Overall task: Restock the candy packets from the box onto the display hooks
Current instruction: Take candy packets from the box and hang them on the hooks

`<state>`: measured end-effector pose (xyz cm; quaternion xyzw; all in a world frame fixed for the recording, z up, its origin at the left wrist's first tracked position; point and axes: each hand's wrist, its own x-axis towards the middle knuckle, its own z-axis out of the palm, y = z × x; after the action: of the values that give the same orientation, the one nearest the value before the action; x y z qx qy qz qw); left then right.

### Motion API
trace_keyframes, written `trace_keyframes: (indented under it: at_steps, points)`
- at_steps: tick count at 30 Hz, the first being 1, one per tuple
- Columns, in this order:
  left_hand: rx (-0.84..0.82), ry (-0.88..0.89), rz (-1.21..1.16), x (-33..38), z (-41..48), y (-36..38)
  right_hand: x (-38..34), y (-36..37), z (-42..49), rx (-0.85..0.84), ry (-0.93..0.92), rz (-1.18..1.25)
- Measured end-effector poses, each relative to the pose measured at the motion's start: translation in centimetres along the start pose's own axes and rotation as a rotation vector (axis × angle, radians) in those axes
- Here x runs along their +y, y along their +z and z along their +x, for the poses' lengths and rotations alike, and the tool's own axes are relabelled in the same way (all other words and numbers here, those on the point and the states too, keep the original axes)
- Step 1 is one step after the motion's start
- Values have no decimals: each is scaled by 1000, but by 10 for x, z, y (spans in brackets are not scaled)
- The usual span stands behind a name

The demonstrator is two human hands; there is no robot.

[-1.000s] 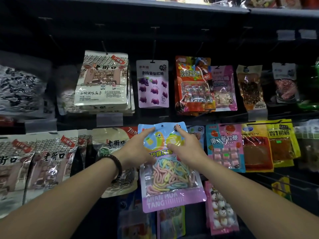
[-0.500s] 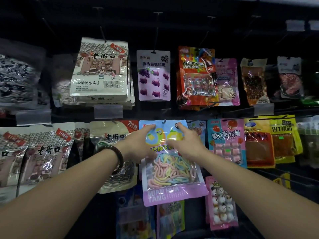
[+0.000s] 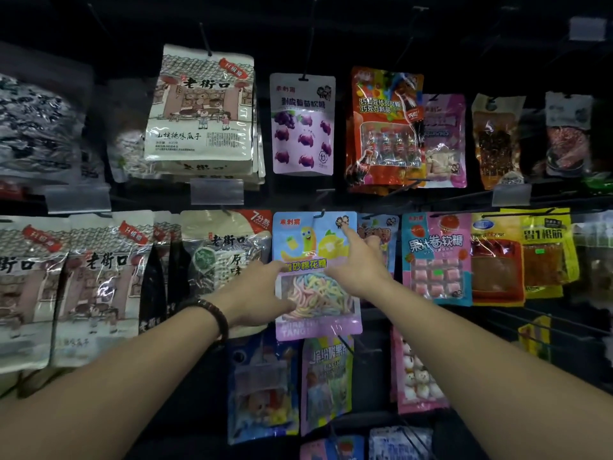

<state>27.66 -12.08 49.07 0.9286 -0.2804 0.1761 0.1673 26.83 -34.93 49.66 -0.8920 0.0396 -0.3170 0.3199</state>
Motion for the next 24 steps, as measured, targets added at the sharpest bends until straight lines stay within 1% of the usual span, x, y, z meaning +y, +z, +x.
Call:
trace_keyframes:
  at_steps: [2, 4, 8, 10, 14, 19, 21, 24]
  points:
    - [59, 54, -17, 0, -32, 2, -3, -8, -31, 20, -62, 13]
    - [99, 109, -96, -1, -71, 8, -5, -10, -70, 15, -136, 11]
    - [115, 153, -244, -6, -165, 37, 2, 1, -156, -89, -217, 91]
    - [52, 109, -282, -13, -209, 61, 11, 13, -199, -155, -253, 95]
    - [-151, 20, -269, -26, -290, 111, 41, 49, -275, -311, -267, 101]
    - [-425, -69, -206, -46, -362, 177, 89, 103, -358, -543, -203, 83]
    - [-547, -116, -181, -54, -384, 208, 106, 127, -390, -662, -147, 67]
    - [-663, -142, -117, -65, -412, 255, 139, 165, -441, -818, -60, 3]
